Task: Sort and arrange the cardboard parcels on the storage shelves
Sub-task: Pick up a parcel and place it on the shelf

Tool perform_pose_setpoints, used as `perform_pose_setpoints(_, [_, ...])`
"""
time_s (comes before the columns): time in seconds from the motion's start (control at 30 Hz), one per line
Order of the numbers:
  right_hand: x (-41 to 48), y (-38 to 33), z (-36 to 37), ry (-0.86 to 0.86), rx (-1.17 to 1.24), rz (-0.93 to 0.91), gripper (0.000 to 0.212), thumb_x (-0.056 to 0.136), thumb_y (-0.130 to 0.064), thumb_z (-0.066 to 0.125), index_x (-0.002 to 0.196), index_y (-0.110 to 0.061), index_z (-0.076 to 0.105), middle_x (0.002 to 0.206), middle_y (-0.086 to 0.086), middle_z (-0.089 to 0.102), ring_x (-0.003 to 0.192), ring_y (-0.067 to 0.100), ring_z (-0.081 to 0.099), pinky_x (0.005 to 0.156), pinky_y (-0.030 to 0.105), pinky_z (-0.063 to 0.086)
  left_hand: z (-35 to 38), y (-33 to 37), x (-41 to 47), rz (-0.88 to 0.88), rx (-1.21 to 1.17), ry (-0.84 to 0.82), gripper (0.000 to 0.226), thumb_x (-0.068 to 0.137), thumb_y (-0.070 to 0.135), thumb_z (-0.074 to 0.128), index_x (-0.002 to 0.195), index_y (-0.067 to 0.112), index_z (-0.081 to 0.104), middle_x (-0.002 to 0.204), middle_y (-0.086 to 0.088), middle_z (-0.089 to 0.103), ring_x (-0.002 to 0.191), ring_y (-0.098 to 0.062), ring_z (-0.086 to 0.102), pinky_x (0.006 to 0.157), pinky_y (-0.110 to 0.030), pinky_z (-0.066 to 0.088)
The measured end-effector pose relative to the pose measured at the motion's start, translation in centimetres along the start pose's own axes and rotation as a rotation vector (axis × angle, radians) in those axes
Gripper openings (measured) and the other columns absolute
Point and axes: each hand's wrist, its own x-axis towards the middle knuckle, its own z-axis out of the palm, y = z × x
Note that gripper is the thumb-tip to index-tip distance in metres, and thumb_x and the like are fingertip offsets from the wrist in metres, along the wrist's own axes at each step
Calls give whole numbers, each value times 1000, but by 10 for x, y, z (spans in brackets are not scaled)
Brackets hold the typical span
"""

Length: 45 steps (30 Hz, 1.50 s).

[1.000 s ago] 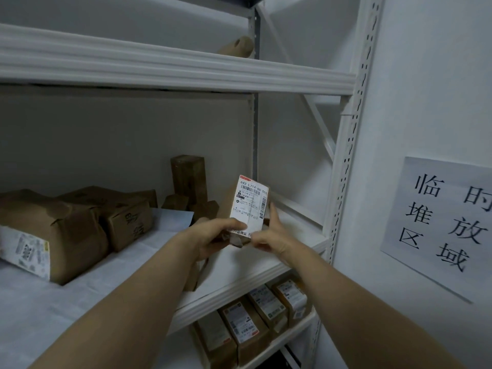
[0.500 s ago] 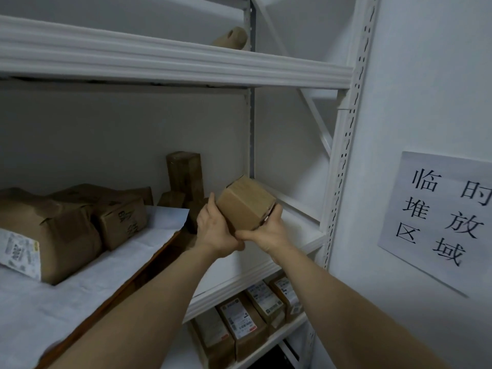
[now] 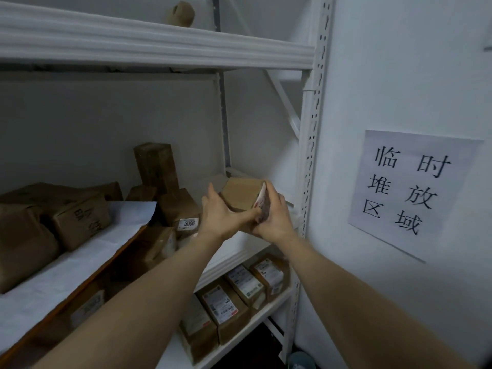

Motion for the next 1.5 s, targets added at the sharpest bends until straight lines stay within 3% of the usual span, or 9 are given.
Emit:
perform_pose_setpoints(0.2, [-16, 39, -54, -50, -67, 157, 119, 60, -10, 87, 152, -26, 14, 145, 6, 35, 135, 27, 34, 109, 49, 37, 54, 16, -7, -147, -77, -114, 88, 68, 52, 72, 136, 10, 36, 132, -11, 45, 115, -28, 52, 95, -34, 47])
perform_pose_setpoints(0.5, [-52, 110, -113, -218, -130, 405, 83, 64, -8, 84, 135, -8, 41, 123, 9, 54, 106, 22, 57, 81, 31, 55, 137, 12, -40, -459, -331, -197, 77, 80, 45, 68, 134, -1, 38, 116, -12, 52, 100, -28, 54, 88, -39, 52])
perform_pose_setpoints(0.67, [-63, 128, -98, -295, -119, 464, 82, 62, -15, 87, 130, -11, 42, 117, 4, 53, 99, 18, 56, 63, 22, 48, 157, -20, -60, -622, -518, -270, 105, 40, 54, 88, 127, 7, 53, 118, -9, 65, 103, -27, 64, 88, -41, 54])
perform_pose_setpoints(0.8, [-71, 138, -77, -454, -69, 472, 86, 64, -8, 86, 136, -9, 40, 106, -2, 57, 99, 16, 57, 78, 23, 48, 152, -38, -75, -731, -544, -195, 43, 78, 27, 75, 113, 14, 53, 99, -7, 61, 89, -22, 58, 69, -32, 50])
perform_pose_setpoints(0.97, [-76, 140, -47, -589, -100, 457, 67, 61, -15, 90, 115, -16, 51, 95, -10, 59, 88, 7, 58, 72, 18, 49, 138, -69, -82, -793, -533, -133, 28, 85, 23, 68, 102, 14, 48, 81, -2, 54, 76, -17, 53, 81, -37, 47])
perform_pose_setpoints(1.07, [-80, 139, -22, -651, -164, 463, 69, 56, -27, 91, 113, -18, 52, 106, -3, 62, 93, 9, 58, 81, 25, 52, 122, -90, -91, -861, -494, -164, 60, 69, 41, 79, 116, 13, 55, 107, -6, 65, 101, -26, 61, 94, -46, 46])
perform_pose_setpoints(1.13, [-85, 133, -6, -692, -151, 471, 66, 61, -25, 90, 114, -18, 51, 101, -8, 59, 90, 6, 56, 72, 18, 48, 114, -108, -96, -894, -442, -225, 72, 58, 49, 80, 121, 23, 56, 120, -4, 63, 112, -29, 58, 94, -49, 44])
perform_pose_setpoints(1.3, [-100, 119, 39, -773, -143, 474, 78, 65, -26, 88, 131, -17, 47, 110, -12, 51, 106, 11, 48, 92, 25, 43, 83, -146, -106, -949, -467, -150, 50, 72, 34, 77, 117, 21, 58, 113, -4, 64, 101, -23, 60, 68, -32, 47])
perform_pose_setpoints(1.5, [-127, 109, 104, -731, -135, 507, 55, 66, -22, 86, 110, -21, 53, 112, -3, 60, 109, 16, 56, 86, 25, 47, 50, -191, -122, -989, -444, -190, 52, 81, 44, 68, 122, 16, 54, 121, -1, 59, 116, -25, 53, 97, -41, 40])
